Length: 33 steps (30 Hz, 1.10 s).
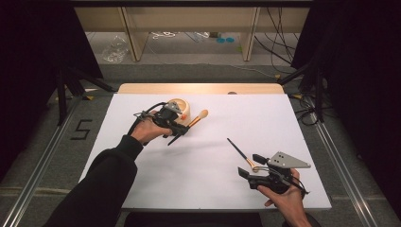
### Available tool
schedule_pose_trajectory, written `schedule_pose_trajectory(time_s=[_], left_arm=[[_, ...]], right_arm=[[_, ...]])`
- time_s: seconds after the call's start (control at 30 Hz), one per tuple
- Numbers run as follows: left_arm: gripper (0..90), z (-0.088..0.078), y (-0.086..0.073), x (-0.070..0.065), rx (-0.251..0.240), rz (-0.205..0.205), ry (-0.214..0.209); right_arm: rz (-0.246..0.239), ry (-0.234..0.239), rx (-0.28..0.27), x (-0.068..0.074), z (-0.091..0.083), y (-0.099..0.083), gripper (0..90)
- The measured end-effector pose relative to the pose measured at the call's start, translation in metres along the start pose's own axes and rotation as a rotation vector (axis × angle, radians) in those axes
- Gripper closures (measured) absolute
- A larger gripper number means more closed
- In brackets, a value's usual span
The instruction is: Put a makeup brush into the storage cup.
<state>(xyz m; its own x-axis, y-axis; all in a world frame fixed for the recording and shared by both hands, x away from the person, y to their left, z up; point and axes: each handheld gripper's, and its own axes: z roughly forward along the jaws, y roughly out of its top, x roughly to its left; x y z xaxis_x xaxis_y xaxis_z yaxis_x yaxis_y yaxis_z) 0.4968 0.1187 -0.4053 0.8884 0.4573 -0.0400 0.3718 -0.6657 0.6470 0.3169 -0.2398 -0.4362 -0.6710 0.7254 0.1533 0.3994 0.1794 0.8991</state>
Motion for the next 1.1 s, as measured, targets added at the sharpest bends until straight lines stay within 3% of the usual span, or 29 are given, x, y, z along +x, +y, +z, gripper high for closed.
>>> schedule_pose_trajectory(time_s=[0.03, 0.13, 0.17, 0.2, 0.27, 0.33, 0.4, 1.1], left_arm=[[78.3, 0.000, -0.001, 0.000, -0.052, -0.032, 0.010], [78.3, -0.006, -0.004, 0.007, -0.062, -0.027, 0.026], [78.3, -0.005, -0.004, 0.005, -0.118, -0.078, 0.027], [78.3, -0.006, -0.005, 0.006, -0.135, -0.091, 0.024], [78.3, -0.010, -0.006, 0.008, -0.148, -0.078, 0.039], [78.3, -0.011, -0.006, 0.007, -0.202, -0.115, 0.050], [78.3, -0.013, -0.006, 0.008, -0.232, -0.125, 0.057], [78.3, -0.027, 0.000, 0.016, -0.379, -0.216, 0.096]], right_arm=[[0.001, 0.000, -0.001, 0.000, 0.000, 0.000, 24.4], [0.000, 0.000, -0.002, 0.000, 0.000, 0.000, 24.5], [0.000, 0.000, -0.002, 0.000, 0.000, 0.000, 24.5], [0.001, 0.000, -0.001, 0.000, 0.000, 0.000, 24.4], [0.003, -0.001, -0.002, 0.000, 0.000, 0.000, 24.4], [0.002, 0.000, 0.000, 0.000, 0.000, 0.000, 24.4], [-0.006, -0.003, -0.005, 0.000, 0.001, 0.000, 24.4], [-0.006, -0.007, -0.002, -0.001, 0.001, 0.000, 24.4]])
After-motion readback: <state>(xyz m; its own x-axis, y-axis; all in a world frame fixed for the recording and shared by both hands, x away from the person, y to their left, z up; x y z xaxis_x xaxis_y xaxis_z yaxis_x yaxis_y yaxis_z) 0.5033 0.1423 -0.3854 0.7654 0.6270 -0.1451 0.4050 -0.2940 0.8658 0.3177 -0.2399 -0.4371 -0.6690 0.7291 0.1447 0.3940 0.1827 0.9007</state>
